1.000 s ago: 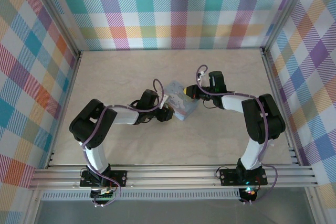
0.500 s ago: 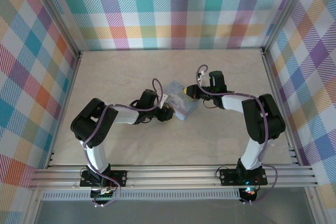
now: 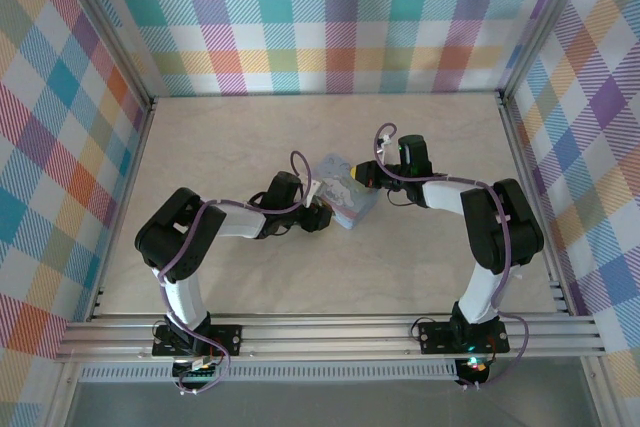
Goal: Unlock a padlock with a key
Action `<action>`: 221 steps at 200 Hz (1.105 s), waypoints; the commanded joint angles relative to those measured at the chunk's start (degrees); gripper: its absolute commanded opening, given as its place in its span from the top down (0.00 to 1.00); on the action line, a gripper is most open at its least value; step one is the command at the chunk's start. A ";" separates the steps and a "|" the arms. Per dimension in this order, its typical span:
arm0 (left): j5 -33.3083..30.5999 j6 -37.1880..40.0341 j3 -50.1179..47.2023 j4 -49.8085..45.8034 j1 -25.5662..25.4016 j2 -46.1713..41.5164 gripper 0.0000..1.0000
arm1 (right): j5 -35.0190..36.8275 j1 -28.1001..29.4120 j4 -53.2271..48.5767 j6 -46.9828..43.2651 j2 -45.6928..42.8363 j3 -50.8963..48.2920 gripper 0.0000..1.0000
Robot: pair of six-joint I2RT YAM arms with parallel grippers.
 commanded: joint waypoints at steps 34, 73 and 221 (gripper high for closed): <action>-3.03 1.25 -0.23 2.06 -1.83 0.96 0.60 | 2.18 0.06 -8.45 -0.51 3.52 -1.76 1.00; -2.67 1.44 0.18 1.72 -2.12 1.14 0.65 | 2.18 0.13 -8.50 -0.48 3.38 -1.67 1.00; -0.29 -13.79 1.77 -9.00 -2.96 -11.34 0.75 | 9.25 0.76 -16.36 -2.53 -18.79 -7.11 1.00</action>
